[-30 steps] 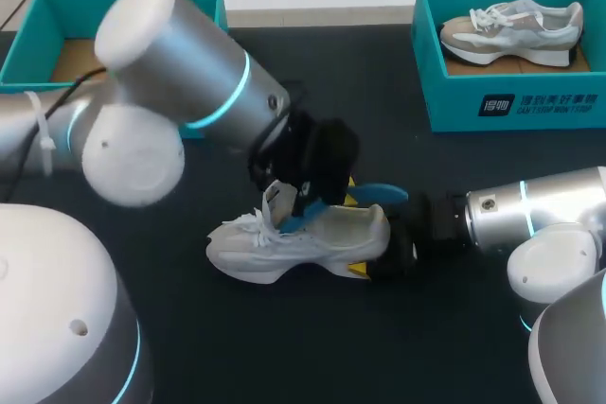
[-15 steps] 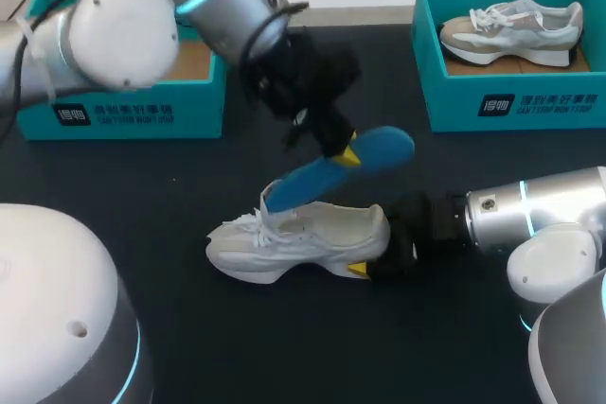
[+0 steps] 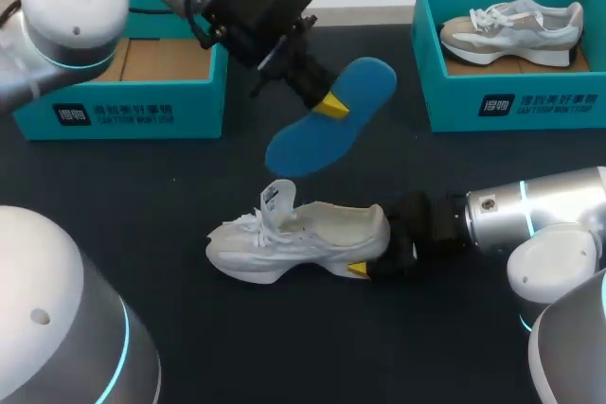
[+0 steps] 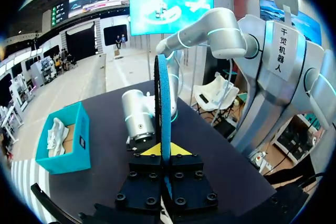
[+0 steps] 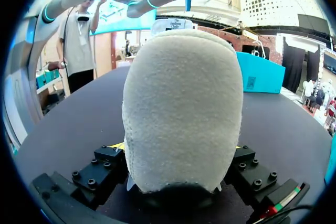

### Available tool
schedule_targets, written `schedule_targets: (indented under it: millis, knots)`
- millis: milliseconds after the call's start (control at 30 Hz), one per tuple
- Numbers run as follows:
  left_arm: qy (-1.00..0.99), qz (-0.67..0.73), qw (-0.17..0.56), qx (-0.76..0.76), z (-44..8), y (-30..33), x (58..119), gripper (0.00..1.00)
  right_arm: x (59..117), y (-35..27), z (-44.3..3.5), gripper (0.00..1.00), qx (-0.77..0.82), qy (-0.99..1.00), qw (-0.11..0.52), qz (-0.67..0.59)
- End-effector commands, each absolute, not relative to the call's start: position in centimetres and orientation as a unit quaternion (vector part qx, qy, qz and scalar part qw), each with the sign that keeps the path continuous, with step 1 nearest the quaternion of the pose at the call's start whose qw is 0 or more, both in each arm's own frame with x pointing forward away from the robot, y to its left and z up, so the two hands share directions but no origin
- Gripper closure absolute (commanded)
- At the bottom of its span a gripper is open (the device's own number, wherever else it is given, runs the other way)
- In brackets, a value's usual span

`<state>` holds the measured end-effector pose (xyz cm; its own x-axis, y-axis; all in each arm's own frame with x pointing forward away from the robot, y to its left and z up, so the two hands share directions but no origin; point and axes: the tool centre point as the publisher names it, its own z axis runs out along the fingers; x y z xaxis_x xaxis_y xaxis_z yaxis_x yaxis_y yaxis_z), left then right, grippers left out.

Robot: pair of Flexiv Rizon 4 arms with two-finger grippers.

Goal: Take the shoe out of the shoebox, open the shoe tongue, remove and reinsert the insole, then place the shoe into the shoebox

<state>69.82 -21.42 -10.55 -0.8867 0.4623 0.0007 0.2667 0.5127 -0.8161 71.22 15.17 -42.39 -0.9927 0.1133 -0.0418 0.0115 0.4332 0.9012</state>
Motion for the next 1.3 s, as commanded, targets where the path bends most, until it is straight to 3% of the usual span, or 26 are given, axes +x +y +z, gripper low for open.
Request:
schedule_targets:
  millis: [33, 367, 800, 1300]
  knots:
    - [-0.863, 0.449, 0.103, -0.208, -10.6, -20.9, 69.4, 1.0, 71.6, 15.8, -43.3, 1.0, 0.037, 0.846, 0.049, 0.529]
    - [-0.863, 0.449, 0.103, -0.208, -10.6, -20.9, 69.4, 1.0, 71.6, 15.8, -43.3, 1.0, 0.037, 0.846, 0.049, 0.529]
    - [-0.826, 0.522, 0.213, -0.009, -2.5, -18.8, 67.0, 1.0, 71.6, 15.8, -43.3, 1.0, 0.037, 0.846, 0.049, 0.529]
    - [-0.77, 0.562, 0.224, 0.204, 1.7, -19.0, 63.9, 1.0, 71.6, 15.8, -43.3, 1.0, 0.037, 0.846, 0.049, 0.529]
